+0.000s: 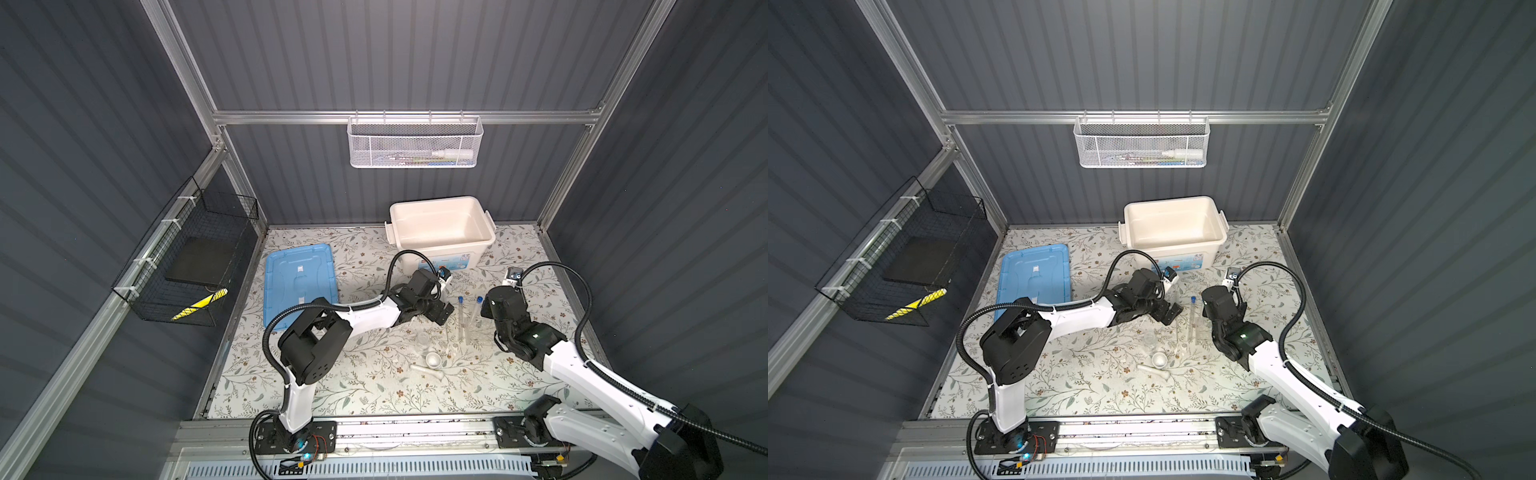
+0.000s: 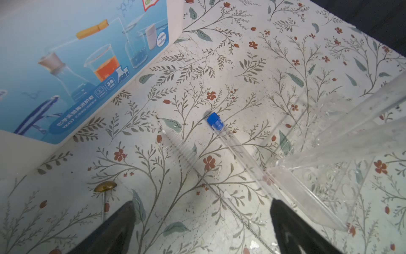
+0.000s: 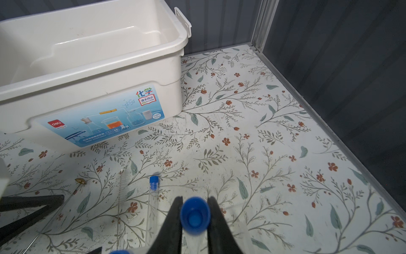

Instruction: Organize the chemistry lab equipment

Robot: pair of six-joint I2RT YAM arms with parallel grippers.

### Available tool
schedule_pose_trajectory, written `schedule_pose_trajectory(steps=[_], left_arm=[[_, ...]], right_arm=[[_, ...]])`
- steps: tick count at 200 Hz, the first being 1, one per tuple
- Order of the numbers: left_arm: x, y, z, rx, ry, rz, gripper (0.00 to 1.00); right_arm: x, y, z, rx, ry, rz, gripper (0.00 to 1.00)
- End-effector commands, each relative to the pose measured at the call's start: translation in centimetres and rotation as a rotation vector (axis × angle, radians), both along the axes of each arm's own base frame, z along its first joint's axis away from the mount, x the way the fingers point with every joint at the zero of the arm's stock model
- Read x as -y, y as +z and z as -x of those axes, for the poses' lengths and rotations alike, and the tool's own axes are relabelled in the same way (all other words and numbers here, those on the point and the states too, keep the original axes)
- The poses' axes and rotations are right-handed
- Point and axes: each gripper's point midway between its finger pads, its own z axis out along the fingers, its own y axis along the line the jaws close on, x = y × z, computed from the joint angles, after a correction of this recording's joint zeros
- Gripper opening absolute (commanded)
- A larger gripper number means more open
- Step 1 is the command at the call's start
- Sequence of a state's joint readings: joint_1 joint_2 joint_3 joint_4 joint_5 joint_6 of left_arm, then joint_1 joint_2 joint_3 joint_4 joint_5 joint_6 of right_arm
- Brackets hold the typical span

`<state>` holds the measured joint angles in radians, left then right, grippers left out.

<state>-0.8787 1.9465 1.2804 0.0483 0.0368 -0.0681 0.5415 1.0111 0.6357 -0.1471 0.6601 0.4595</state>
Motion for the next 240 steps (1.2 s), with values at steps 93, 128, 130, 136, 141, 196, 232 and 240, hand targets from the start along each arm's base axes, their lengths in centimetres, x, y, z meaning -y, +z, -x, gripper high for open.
schedule_pose_trajectory(steps=[93,128,130,136,141,196,232,240], left_arm=[[0.0,1.7,0.5,0.021,-0.001,0.034,1.0],[-0.1,1.5,0.5,0.018,0.004,0.034,1.0],[-0.1,1.6,0.5,0.018,0.004,0.035,1.0],[0.0,1.6,0.5,0.018,0.002,0.036,1.0],[-0.1,1.6,0.5,0.019,0.003,0.036,0.99],[-0.2,1.5,0.5,0.019,0.007,0.033,0.99],[-0.2,1.5,0.5,0.018,0.008,0.035,0.99],[-0.2,1.5,0.4,0.017,0.011,0.036,0.99]], right_arm=[[0.3,-1.1,-0.2,-0.026,-0.012,0.067,0.21],[0.6,-1.0,-0.2,-0.021,-0.018,0.089,0.21],[0.6,-0.9,-0.2,-0.018,-0.018,0.087,0.21],[0.5,-0.9,-0.2,-0.017,-0.018,0.086,0.21],[0.5,-0.8,-0.2,-0.014,-0.018,0.082,0.21],[0.5,0.5,-0.4,0.03,-0.033,0.042,0.21],[0.6,1.2,-0.4,0.052,-0.037,0.042,0.21],[0.6,1.3,-0.4,0.055,-0.04,0.042,0.21]])
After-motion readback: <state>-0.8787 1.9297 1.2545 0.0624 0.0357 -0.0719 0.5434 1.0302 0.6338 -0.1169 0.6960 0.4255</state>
